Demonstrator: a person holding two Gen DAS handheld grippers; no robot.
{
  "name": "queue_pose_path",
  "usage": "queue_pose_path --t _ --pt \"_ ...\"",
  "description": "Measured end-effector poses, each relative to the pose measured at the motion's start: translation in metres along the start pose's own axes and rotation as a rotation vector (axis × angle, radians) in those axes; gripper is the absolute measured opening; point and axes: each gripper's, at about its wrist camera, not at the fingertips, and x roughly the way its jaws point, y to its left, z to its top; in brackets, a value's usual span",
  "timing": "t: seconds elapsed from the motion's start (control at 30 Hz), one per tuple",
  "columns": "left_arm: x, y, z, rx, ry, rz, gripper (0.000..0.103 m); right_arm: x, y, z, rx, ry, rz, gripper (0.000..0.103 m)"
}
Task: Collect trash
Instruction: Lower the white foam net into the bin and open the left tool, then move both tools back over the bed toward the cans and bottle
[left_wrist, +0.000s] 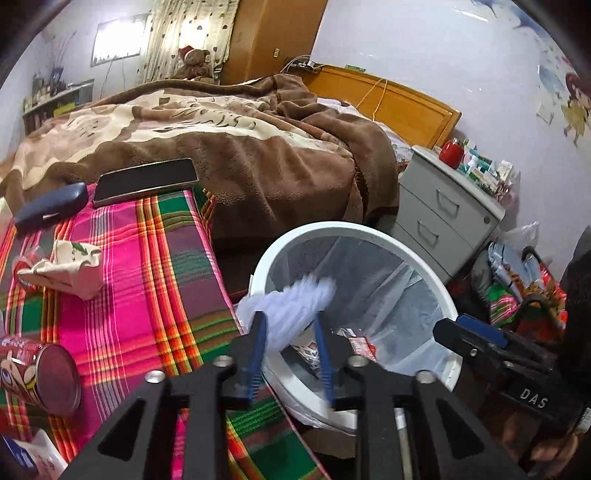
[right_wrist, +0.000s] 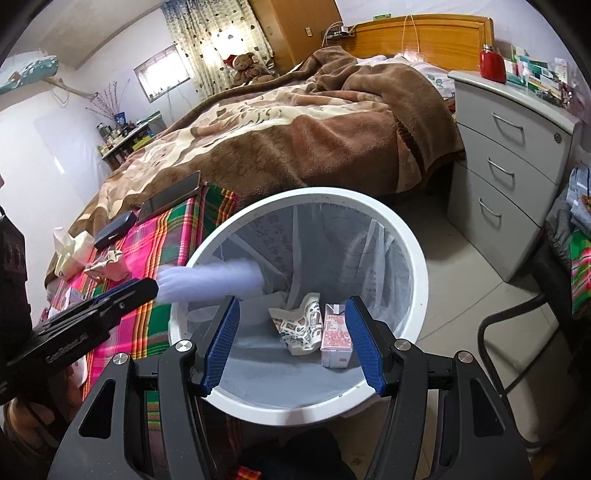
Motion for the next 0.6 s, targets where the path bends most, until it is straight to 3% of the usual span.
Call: queue_pose_path --t 0.07,0.23,0.3,0.4,0.6 --pt "-0.001 0.005 0.002 -0.037 0.005 -0.066 0.041 -0.002 0.003 0.001 -0.004 -0.005 0.002 0.061" --pt "-0.009 0.010 -0.002 -0.069 -0.001 -0.052 0.041 -0.012 0.011 0.001 -0.030 -0.027 0.000 0.061" --pt "-0.014 0.012 -0.005 -0.063 -0.005 -0.040 0.042 -0.013 0.014 0.001 -0.032 -0.034 -0.001 0.061" --pt "-0.028 0.015 -0.011 -0.041 -0.019 0.015 0.051 -0.014 0.020 0.000 -0.038 -0.037 0.012 0.061" --pt "-0.062 0.030 -0.024 -0.036 -0.055 0.080 0.052 -0.015 0.043 -0.004 -0.066 -0.048 0.040 0.061"
